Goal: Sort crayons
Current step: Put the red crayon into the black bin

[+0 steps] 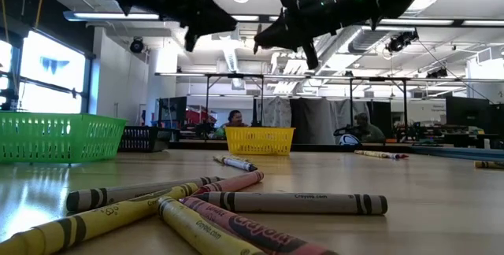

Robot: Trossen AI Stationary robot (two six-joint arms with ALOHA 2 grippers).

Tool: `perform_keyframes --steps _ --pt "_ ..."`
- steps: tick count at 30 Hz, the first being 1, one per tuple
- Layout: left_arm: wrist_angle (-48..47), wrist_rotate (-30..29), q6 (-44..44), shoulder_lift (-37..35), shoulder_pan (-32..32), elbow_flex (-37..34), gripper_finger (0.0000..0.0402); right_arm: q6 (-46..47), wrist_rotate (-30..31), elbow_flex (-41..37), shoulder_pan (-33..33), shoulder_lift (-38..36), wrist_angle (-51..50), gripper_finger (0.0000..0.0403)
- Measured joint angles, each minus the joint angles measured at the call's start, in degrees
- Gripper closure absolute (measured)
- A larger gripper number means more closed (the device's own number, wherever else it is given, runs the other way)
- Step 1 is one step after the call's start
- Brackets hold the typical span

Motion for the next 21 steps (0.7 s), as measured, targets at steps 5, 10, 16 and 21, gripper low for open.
perform_keyframes --steps 5,10,16,21 --pt "4.8 0.1 -1.9 4.5 -0.1 0.0 0.0351 0.0 0.0 0.0 -1.0 0.0 0.0 0.0402" --pt "5.4 1.6 -5.6 8.3 0.0 0.0 0.0330 0.7 0.0 0.0 -1.4 0.0 0.1 0.0402" --pt "9.0 2.3 -5.7 10.6 0.0 0.0 0.0283 1.7 -0.3 0.0 -1.4 0.0 -0.8 0.0397" --pt "11.1 1.9 -4.2 10.6 0.0 0.0 0.0252 2.0 -0.3 0.0 -1.4 0.0 -2.0 0.0398"
